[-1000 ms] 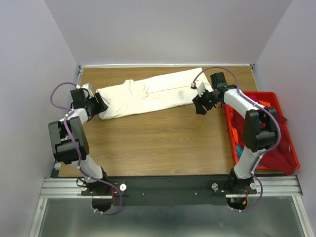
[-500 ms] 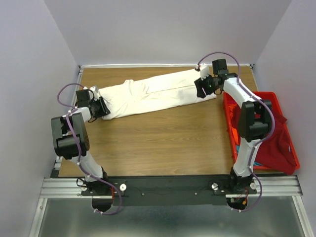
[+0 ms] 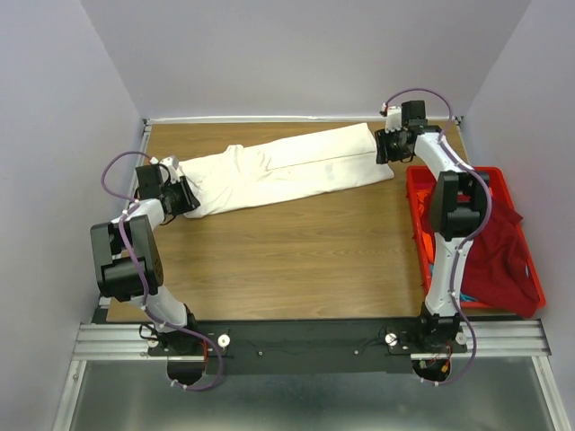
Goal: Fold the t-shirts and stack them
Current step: Fold the tshirt
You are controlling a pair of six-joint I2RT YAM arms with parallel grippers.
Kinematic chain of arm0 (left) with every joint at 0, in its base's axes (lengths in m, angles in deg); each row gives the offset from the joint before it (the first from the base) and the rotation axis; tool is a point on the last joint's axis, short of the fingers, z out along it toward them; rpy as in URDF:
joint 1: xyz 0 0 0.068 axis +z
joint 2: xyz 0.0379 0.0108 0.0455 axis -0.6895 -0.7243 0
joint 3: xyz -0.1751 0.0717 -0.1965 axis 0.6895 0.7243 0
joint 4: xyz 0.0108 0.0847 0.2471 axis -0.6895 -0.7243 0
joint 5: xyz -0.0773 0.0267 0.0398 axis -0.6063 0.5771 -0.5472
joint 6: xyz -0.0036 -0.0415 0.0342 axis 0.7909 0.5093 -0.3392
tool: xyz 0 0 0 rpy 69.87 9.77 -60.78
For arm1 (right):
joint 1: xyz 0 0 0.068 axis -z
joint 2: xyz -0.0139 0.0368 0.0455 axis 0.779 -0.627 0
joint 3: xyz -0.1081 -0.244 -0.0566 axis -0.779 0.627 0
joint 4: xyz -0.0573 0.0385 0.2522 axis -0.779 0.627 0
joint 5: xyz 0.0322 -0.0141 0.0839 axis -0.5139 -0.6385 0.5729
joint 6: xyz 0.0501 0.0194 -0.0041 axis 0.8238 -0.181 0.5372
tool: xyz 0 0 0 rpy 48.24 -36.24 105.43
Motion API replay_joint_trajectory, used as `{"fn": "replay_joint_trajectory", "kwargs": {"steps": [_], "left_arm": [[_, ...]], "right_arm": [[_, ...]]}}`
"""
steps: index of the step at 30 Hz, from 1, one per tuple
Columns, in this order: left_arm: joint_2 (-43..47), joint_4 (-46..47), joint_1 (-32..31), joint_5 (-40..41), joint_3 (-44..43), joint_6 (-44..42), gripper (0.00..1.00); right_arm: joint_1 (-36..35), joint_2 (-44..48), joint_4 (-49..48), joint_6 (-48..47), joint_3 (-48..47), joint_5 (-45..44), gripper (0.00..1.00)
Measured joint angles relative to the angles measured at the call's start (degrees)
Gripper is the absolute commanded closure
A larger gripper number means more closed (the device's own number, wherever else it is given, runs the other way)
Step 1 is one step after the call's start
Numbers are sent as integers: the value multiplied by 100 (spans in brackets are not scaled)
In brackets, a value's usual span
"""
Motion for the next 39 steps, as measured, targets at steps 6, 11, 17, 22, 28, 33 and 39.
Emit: {"fn": "replay_joint_trajectory", "kwargs": {"steps": [6, 11, 17, 22, 28, 33, 39], "left_arm": [[-2, -2, 0, -195, 33, -2, 58], [-4, -2, 0, -254, 44, -4, 58], [-4, -2, 0, -254, 48, -24, 61], [-4, -7, 0, -254, 83, -76, 95], [-2, -9, 4, -256, 129, -111, 100], [212, -2, 160, -269, 442, -101, 100], [804, 39, 385, -295, 789, -15, 100]], "right_arm": [[17, -280, 92, 85, -68, -144, 46], [98, -442, 111, 90, -109, -225, 51], [127, -557, 160, 90, -120, -234, 59], [127, -599, 232, 105, -212, -234, 69], [127, -619, 249, 129, -232, -234, 91], [151, -627, 286, 133, -310, -304, 99], [151, -629, 310, 131, -411, -404, 99]]}}
